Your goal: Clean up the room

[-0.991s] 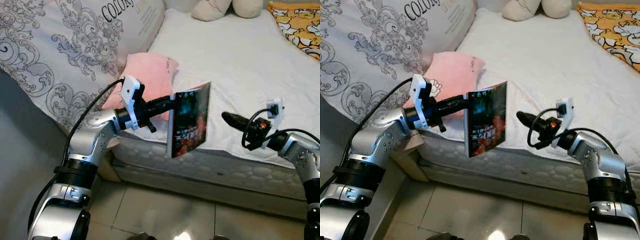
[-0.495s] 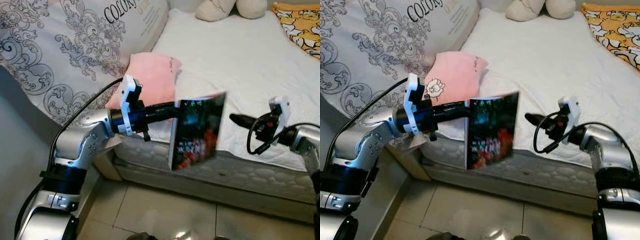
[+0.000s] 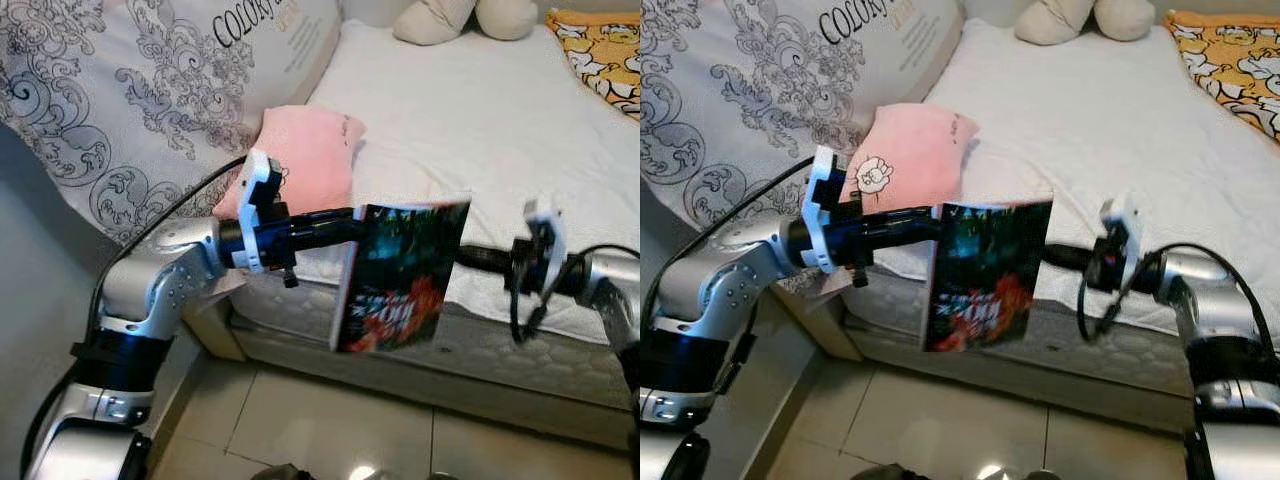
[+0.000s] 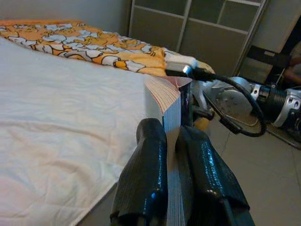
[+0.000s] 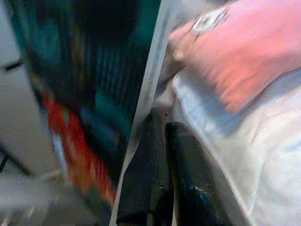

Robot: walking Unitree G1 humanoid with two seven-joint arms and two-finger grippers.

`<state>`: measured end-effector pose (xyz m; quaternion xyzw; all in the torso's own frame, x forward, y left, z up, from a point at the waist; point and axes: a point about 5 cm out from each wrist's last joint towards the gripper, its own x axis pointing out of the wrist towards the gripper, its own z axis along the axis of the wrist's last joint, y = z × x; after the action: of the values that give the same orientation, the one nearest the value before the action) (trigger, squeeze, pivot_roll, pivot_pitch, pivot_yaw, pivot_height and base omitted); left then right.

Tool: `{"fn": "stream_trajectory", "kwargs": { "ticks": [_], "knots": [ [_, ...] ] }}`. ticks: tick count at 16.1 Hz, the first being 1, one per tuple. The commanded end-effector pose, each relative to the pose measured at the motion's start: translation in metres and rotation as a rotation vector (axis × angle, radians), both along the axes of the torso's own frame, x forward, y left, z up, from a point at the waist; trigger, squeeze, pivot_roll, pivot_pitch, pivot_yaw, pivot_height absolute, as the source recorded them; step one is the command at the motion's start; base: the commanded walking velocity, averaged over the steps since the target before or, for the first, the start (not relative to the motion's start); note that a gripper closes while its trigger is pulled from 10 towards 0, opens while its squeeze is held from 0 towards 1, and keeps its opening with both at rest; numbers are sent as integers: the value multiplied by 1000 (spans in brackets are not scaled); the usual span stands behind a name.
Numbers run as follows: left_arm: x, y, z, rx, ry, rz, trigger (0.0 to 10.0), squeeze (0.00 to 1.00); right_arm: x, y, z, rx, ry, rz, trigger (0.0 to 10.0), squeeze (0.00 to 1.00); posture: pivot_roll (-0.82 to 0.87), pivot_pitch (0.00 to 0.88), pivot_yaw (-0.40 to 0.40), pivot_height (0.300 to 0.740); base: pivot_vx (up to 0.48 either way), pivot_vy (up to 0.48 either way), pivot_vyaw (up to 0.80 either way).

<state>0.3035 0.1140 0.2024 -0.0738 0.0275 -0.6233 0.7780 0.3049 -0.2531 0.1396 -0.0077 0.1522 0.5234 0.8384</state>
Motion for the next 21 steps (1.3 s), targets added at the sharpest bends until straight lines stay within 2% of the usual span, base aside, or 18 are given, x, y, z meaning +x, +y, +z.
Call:
{"fn": "stream_trajectory", "kwargs": {
  "ticks": [1,3,5,7,10,11,12,13,17,19,21],
  "knots": [
    [-2,3,9,-16,-36,-7,10000,0,-3,-1,2,-54,-10,55,0,0,-173,0,133,740,0,0,0],
    [-2,5,9,-15,-36,-2,10000,0,-5,-11,4,-83,-9,50,0,0,-173,0,133,740,0,0,0],
    [-1,4,9,-17,-36,-1,10000,0,-5,-13,8,-86,-20,47,0,0,-182,0,130,740,0,0,0],
    [-1,3,9,-22,-38,-4,10000,0,-4,-12,10,-82,-27,50,0,0,-184,0,130,740,0,0,0],
    [-2,2,11,-28,-42,-8,10000,0,-2,-4,15,-17,-40,57,0,0,-181,0,130,740,0,0,0],
    [-2,2,11,-27,-43,-7,10000,0,4,-5,15,-55,-57,-2,0,0,-180,0,130,740,0,0,0],
    [-2,2,11,-26,-43,-5,10000,0,7,-5,14,-51,-39,-33,10000,1000,-180,0,131,740,0,0,0],
    [-2,2,11,-26,-43,-4,10000,0,10,-4,13,-40,-16,-60,10000,1000,-180,0,131,740,0,0,0],
    [-3,-1,10,-30,-41,-9,10000,0,10,5,16,-16,-29,-36,10000,1000,-180,0,132,740,0,0,0],
    [-3,0,10,-30,-42,-8,10000,0,7,4,18,-6,-1,-2,10000,1000,-179,0,130,740,0,0,0],
    [-3,1,10,-27,-42,-3,10000,0,-1,-2,14,-37,53,46,10000,1000,-180,0,128,740,0,0,0]
  ]
}}
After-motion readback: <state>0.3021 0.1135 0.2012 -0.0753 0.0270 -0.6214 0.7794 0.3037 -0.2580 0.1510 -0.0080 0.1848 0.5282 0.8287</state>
